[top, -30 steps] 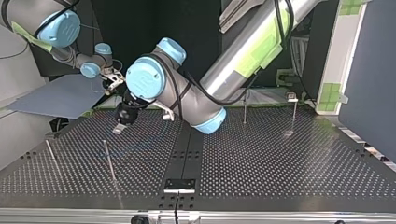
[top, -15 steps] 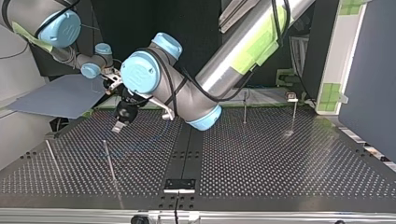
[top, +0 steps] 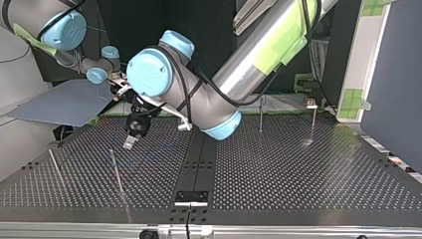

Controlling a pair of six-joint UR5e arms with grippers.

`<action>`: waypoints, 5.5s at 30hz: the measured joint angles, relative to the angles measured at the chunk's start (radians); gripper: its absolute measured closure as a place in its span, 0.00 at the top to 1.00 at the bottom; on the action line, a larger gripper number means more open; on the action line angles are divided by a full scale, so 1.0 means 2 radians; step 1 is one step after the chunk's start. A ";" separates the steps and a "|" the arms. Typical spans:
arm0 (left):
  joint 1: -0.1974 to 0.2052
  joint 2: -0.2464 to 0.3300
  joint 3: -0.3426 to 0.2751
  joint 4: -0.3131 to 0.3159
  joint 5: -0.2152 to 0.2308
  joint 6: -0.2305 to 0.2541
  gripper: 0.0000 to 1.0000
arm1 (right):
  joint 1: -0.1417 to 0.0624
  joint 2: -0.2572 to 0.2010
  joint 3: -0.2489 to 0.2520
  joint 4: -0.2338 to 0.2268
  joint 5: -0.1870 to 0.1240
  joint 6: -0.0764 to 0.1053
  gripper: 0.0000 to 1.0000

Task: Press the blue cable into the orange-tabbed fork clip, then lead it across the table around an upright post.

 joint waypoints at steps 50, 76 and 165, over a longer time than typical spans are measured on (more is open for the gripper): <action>0.005 0.010 0.000 -0.045 -0.091 -0.128 1.00 | 0.004 0.000 0.000 0.003 -0.001 -0.002 0.00; 0.003 0.010 -0.003 -0.055 -0.099 -0.128 1.00 | 0.004 0.000 0.000 0.005 -0.002 -0.003 0.00; 0.032 0.036 -0.450 0.379 -0.075 -0.170 1.00 | 0.004 0.000 0.000 0.018 -0.013 -0.027 0.00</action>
